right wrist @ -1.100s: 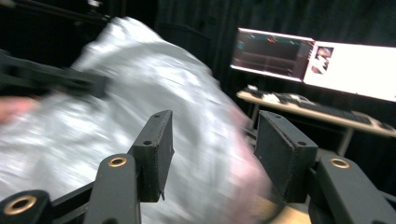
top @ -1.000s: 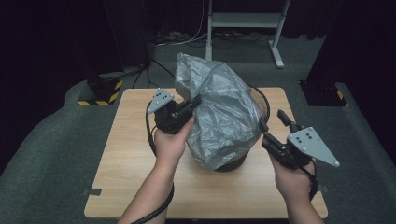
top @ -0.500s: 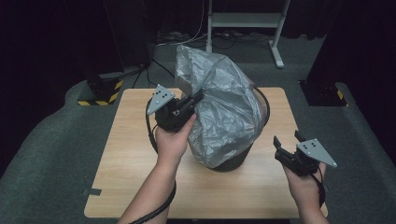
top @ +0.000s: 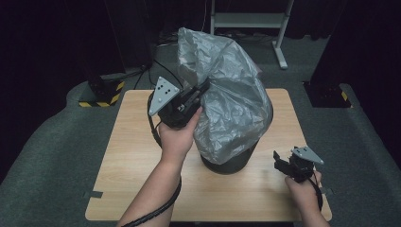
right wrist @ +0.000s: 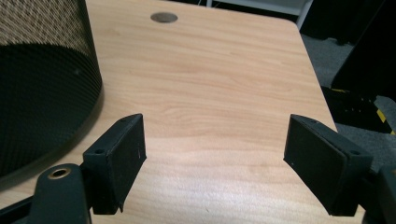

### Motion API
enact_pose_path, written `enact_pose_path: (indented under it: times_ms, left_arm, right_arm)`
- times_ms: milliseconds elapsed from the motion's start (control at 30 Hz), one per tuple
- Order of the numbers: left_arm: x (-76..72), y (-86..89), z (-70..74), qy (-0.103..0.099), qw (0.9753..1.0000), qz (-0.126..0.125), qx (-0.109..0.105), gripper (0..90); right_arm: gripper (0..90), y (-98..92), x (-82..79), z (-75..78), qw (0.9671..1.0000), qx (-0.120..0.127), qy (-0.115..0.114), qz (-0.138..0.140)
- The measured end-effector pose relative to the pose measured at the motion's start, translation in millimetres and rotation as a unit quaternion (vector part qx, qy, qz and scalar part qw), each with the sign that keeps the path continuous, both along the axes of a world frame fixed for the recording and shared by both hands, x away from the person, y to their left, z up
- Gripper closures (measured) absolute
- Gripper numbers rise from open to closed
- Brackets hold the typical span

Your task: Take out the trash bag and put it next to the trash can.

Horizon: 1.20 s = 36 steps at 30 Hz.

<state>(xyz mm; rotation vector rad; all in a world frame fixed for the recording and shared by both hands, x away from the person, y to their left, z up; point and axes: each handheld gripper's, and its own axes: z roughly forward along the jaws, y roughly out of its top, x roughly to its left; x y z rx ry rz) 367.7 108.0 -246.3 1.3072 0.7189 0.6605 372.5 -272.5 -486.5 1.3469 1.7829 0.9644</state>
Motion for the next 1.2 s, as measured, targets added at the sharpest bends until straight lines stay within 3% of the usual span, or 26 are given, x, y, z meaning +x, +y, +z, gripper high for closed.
enact_pose_path:
  times_ms: [133, 200, 433, 567, 833, 1000, 1200]
  left_arm:
    - [-0.9, 0.3, 5.6, -0.012, 0.9999, -0.002, 0.004, 89.0]
    - [-2.7, -0.5, 12.1, -0.028, 0.9996, -0.001, 0.006, 89.0]
    - [-9.1, 3.5, 27.8, -0.057, 0.9983, 0.009, 0.002, 89.0]
    - [-20.7, 22.7, 36.6, -0.071, 0.997, 0.026, -0.016, 89.0]
    - [-41.2, 59.2, 46.8, -0.085, 0.9944, 0.059, -0.022, 89.0]
    - [-49.4, 75.1, 47.0, -0.087, 0.9933, 0.073, -0.021, 89.0]
    - [-65.5, 101.1, 40.2, -0.082, 0.9916, 0.097, -0.023, 89.0]
  right_arm:
    - [19.9, -0.5, 0.0, -5.0, 0.9999, -0.008, 0.006, 0.007]
    - [19.5, -1.5, -0.2, -8.6, 0.9997, -0.02, 0.009, 0.008]
    - [19.2, -3.2, -2.1, -9.1, 0.9998, -0.017, 0.009, 0.006]
    - [19.1, -3.2, -1.6, -8.7, 0.9998, -0.016, 0.006, 0.008]
    - [19.3, -2.8, 0.2, -12.2, 0.9996, -0.018, 0.018, 0.014]
    - [19.2, 0.1, 1.3, -11.8, 0.9997, -0.014, 0.018, 0.011]
    - [19.3, 4.7, 4.3, -17.4, 0.9989, -0.029, 0.025, 0.025]
